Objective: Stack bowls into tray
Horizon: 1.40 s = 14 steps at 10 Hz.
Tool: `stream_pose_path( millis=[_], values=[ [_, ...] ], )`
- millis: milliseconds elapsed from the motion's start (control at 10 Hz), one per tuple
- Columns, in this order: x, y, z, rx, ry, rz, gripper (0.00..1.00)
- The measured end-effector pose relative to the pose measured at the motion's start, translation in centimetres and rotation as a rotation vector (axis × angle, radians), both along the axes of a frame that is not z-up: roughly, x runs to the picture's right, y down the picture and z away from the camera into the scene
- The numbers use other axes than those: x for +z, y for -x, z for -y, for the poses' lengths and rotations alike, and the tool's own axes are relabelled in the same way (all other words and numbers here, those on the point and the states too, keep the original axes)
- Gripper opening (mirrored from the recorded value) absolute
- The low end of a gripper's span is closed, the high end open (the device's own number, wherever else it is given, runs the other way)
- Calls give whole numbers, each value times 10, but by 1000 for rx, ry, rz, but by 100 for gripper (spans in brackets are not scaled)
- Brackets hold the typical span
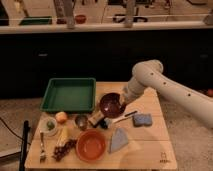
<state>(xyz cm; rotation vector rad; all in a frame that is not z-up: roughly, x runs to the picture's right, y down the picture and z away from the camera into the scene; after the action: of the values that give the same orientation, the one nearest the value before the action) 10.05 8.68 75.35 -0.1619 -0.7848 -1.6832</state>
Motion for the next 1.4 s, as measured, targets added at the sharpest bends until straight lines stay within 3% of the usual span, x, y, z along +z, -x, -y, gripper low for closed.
stream_pose_path(
  millis=[200, 800, 1400],
  values=[
    [-7, 24, -9, -54, 18, 64, 0],
    [-19, 58, -46, -120, 86, 171, 0],
    [-22, 88, -90, -117, 81, 217, 0]
  ],
)
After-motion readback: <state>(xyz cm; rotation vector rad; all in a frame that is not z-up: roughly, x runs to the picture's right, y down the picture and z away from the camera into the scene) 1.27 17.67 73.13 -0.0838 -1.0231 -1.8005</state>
